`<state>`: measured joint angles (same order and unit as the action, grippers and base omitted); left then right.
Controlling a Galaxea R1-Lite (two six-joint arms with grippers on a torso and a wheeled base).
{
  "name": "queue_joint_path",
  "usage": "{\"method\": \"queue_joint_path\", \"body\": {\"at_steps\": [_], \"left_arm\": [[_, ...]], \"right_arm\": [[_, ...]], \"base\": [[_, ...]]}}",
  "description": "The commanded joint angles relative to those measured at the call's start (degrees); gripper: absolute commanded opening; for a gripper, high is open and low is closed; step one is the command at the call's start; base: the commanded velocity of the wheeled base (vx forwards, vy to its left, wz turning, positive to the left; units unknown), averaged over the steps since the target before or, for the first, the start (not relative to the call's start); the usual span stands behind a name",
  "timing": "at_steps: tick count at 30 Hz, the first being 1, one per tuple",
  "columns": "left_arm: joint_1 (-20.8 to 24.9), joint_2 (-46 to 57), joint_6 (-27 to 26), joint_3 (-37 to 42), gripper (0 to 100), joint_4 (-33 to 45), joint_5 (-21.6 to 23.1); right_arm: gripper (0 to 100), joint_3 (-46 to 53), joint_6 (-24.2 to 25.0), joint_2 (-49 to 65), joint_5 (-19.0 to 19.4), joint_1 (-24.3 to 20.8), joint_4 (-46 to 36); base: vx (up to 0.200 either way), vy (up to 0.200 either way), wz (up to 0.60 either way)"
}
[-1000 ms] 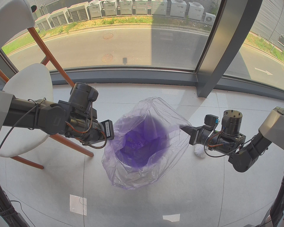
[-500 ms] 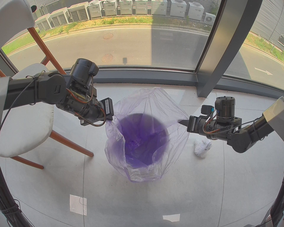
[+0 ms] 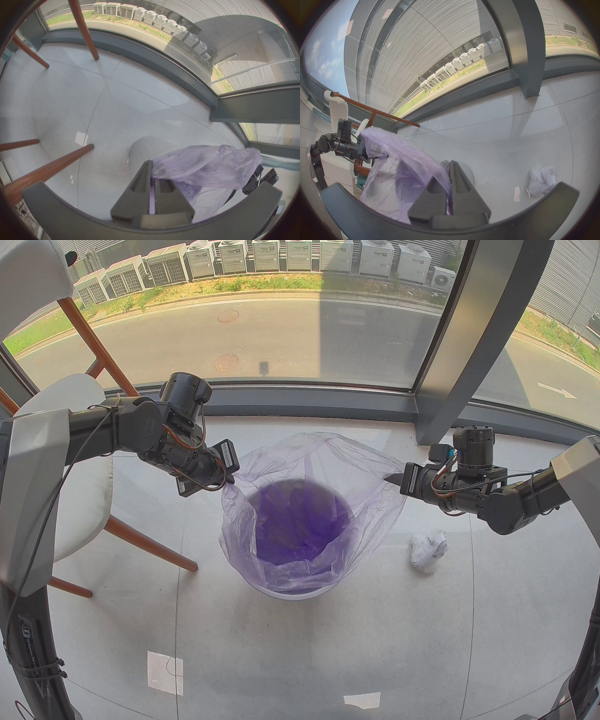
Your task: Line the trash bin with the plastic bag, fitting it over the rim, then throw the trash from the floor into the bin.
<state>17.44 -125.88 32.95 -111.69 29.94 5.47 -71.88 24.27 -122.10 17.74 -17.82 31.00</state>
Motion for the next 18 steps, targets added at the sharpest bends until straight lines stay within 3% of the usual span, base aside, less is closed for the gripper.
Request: {"method": "queue_joint_path", "body": {"at_steps": [1,6,18], "left_arm": [[-1.2,-4.7,1.7,-2.9,0,4.5,0.2],[-1.5,-8.3,2.6,-2.9,0,11.2,1.1],[-0.8,-10.2,6.6,-2.9,0,10.8,1.1]], "right_arm": [[0,-4.5,0.0,-4.4,-0.2,0.4,-0.2],[0,-7.7,0.0,-6.8,-0.4,0.9,-1.2],[0,-7.8,0.7,-2.6,-0.3,1.3,-0.2]], "base": [[0.0,0.0,0.0],[0.0,0.0,0.0],[0.0,0.0,0.0]]}}
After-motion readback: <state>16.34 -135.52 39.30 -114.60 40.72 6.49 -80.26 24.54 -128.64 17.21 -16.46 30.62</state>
